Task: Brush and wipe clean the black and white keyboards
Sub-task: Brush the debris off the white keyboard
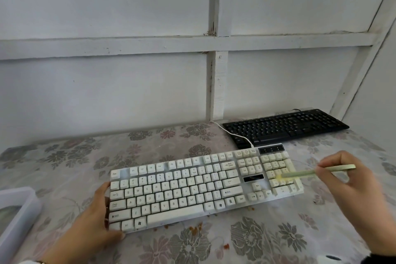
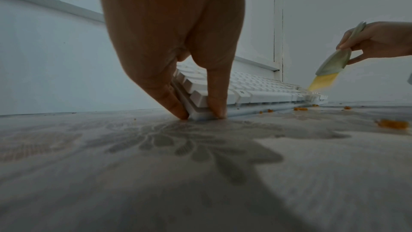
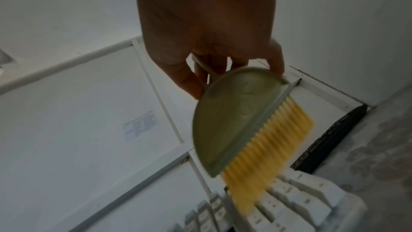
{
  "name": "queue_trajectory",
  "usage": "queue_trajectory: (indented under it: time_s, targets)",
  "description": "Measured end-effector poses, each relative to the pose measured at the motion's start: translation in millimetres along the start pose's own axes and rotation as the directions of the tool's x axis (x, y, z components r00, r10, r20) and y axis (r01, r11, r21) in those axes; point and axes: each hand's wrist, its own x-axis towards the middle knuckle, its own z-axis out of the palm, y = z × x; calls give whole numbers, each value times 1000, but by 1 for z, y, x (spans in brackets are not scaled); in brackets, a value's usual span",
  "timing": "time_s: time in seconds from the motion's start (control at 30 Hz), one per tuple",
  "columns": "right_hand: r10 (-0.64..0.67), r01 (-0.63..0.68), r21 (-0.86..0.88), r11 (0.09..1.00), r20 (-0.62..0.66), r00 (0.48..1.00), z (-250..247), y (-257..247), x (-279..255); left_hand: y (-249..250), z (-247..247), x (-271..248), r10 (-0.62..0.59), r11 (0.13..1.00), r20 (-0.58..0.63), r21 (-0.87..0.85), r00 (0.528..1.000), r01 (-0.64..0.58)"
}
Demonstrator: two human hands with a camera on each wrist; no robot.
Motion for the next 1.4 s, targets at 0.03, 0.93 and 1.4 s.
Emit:
queue_trajectory:
  time_s: [0.03,0.93,1.4]
  targets:
    - [0,-1,45,999,25,1000,2,0,0,0,0,0,-5,1000,2,-2,1000,5]
    - [-430,442,49,896,351,832,188,-116,-145,18,-5,-13,182,982,-35,64,983,-180]
    - [-379,423,-189,886,227,897,183,-113,-136,-3,1,0,189,980,-71,69,979,-184]
